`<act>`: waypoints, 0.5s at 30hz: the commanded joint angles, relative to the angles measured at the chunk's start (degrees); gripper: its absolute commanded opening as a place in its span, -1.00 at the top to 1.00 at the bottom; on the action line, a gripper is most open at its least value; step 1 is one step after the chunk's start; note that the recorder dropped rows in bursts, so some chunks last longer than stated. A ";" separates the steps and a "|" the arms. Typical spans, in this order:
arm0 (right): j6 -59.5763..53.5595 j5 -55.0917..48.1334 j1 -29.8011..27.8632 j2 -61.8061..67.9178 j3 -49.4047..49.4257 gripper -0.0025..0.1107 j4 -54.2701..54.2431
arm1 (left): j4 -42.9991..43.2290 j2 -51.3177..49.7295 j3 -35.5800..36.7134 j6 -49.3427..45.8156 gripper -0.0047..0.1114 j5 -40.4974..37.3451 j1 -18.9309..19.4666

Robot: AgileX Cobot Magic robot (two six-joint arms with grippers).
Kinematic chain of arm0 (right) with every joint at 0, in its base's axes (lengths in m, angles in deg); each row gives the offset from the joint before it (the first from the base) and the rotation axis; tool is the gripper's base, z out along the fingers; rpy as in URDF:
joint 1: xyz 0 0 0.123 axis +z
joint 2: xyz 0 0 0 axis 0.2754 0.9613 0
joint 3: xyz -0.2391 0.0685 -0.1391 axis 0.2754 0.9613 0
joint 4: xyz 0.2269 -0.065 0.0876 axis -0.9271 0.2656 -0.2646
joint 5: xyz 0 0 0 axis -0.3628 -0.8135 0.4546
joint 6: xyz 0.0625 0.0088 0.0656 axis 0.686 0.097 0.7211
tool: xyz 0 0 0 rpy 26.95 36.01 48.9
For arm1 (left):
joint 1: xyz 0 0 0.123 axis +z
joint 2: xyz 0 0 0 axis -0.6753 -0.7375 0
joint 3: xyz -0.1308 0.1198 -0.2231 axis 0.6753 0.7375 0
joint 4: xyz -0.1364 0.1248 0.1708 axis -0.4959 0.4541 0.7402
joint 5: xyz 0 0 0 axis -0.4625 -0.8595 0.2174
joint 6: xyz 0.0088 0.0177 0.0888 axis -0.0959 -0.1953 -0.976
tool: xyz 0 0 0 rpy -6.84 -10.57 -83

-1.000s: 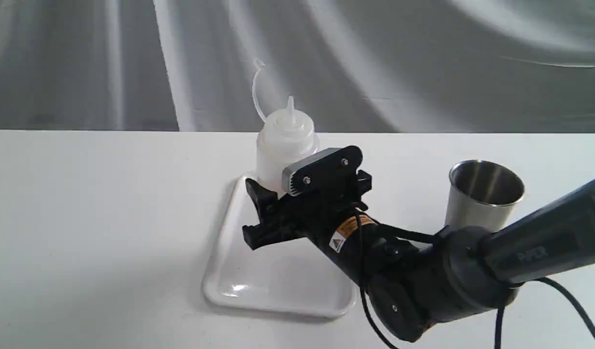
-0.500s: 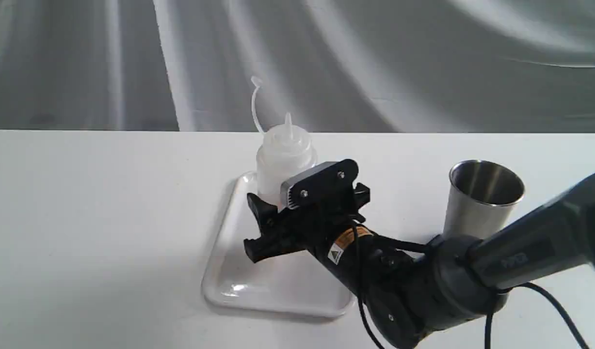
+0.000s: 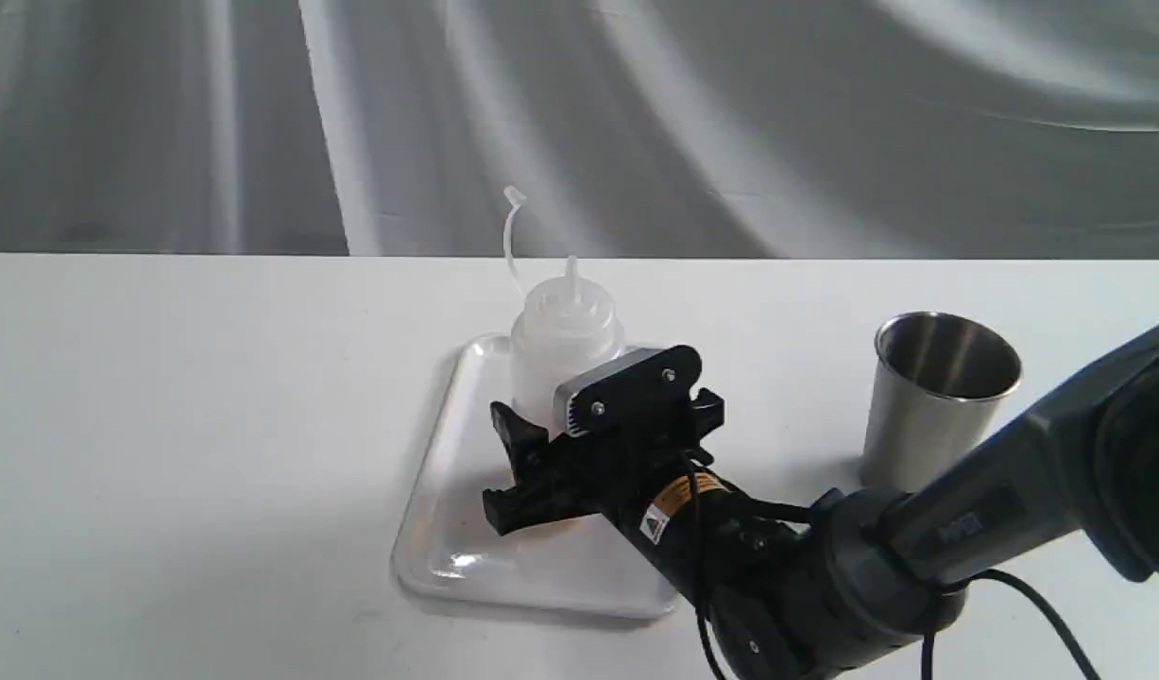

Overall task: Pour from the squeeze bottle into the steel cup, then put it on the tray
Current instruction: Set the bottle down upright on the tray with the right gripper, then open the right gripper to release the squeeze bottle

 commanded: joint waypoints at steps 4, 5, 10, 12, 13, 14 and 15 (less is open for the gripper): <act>2.58 3.10 -0.02 -0.50 -0.31 0.96 -0.47 | -0.06 0.15 0.25 0.28 0.92 0.43 0.09; 2.58 3.10 -0.02 -0.50 -0.31 0.96 -0.47 | -0.06 0.15 0.25 0.28 0.92 0.43 0.09; 3.42 2.44 -0.02 -0.50 -0.31 0.96 -0.71 | -0.06 0.15 0.25 0.28 0.92 0.43 0.09; 3.42 2.23 -0.02 -0.50 -0.31 0.96 -1.31 | -0.06 0.15 0.25 0.28 0.92 0.43 0.09; 3.42 2.23 -0.02 -0.50 -0.31 0.96 -1.35 | -0.06 0.15 0.25 0.28 0.92 0.43 0.09; 3.30 2.23 -0.02 -0.50 -0.31 0.96 -1.32 | -0.06 0.15 0.25 0.14 0.92 0.43 0.09; 3.30 2.23 -0.02 -0.50 -0.31 0.96 -1.32 | -0.06 0.15 0.25 0.14 0.92 0.43 0.09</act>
